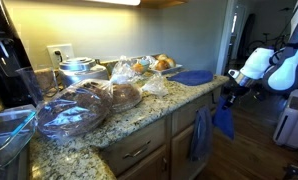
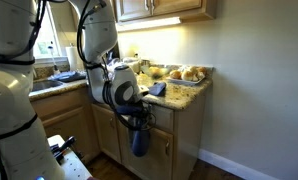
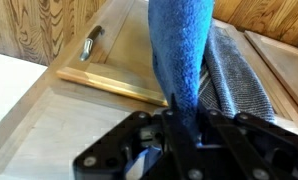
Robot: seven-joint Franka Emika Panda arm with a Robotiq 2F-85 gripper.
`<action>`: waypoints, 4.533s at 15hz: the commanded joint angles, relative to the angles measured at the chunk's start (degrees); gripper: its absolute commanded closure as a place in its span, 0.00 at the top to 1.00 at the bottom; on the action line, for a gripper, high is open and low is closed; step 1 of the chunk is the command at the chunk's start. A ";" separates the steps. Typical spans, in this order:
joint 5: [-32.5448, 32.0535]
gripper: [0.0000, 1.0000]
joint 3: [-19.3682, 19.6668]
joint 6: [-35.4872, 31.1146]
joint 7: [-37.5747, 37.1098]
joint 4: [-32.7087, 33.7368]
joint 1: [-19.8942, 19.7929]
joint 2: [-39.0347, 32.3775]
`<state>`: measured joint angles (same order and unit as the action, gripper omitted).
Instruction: Take the top towel, hang it on the hook and put it back on the counter
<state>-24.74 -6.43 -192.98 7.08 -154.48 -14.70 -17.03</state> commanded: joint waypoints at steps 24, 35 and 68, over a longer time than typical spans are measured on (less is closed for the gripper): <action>3.79 0.09 4.32 24.62 8.71 2.47 10.46 29.73; 11.14 0.09 6.05 22.55 18.52 14.64 15.93 23.89; 24.69 1.00 7.14 23.43 36.24 23.04 17.13 16.63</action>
<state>-0.05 0.70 -169.55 43.32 -131.45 2.44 -0.40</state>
